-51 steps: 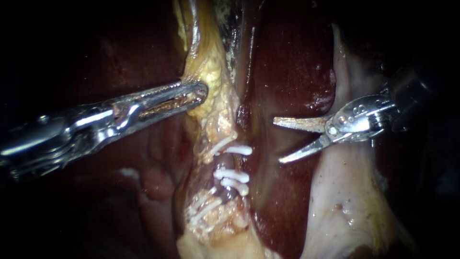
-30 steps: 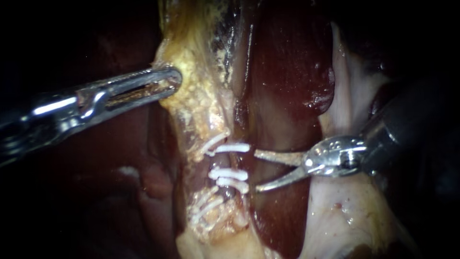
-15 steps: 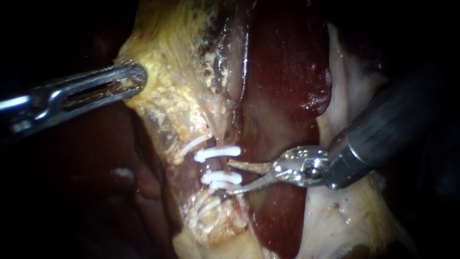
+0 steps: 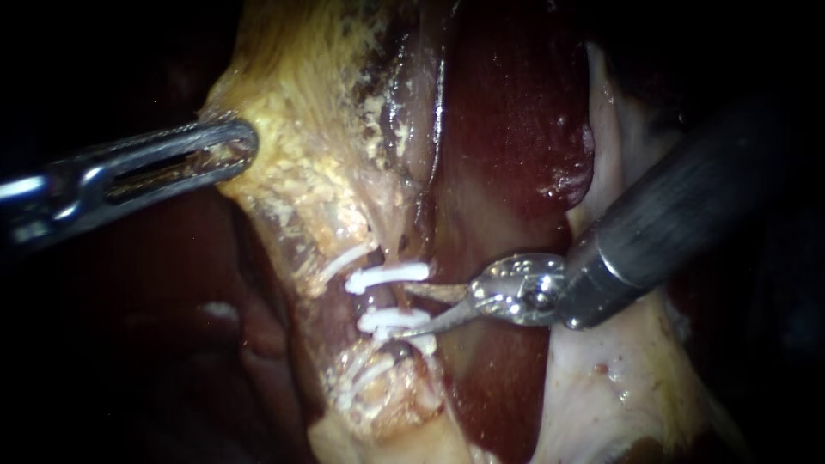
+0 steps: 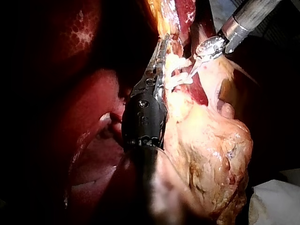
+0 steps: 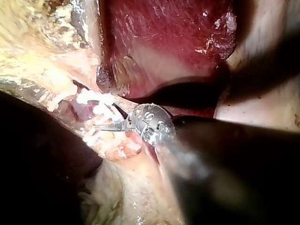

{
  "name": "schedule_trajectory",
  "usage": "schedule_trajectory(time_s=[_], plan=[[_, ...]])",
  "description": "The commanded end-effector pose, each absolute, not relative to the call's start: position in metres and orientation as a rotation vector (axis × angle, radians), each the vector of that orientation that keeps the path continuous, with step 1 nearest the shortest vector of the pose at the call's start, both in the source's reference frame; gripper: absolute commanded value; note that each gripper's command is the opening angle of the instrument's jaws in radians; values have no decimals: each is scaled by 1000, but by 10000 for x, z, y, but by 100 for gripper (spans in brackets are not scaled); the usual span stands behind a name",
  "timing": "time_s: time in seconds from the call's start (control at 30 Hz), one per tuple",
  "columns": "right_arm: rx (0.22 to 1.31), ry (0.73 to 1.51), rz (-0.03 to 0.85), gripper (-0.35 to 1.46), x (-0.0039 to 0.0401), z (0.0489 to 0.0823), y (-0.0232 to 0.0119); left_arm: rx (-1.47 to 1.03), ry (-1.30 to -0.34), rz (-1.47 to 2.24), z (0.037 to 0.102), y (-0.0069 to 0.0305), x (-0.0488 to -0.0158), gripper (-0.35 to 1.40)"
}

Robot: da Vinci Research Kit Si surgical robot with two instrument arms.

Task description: Go to the cutting position right tube

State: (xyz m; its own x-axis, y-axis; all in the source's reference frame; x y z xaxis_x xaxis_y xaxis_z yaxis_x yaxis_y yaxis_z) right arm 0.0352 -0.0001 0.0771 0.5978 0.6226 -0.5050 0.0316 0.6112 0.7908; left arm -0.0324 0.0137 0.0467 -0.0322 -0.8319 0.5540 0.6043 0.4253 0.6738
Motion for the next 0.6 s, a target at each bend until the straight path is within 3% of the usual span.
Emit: schedule_trajectory(time_s=[0.03, 0.37, 0.6], plan=[[870, 893, 387, 141, 352, 771, -1, 259, -1102, -1172, 467, 136, -324, -35], [929, 983, 326, 132, 375, 769, 2, 259, -1102, -1172, 467, 136, -324, -35], [980, 981, 334, 124, 392, 772, -3, 258, -1102, -1172, 467, 136, -324, -35]])
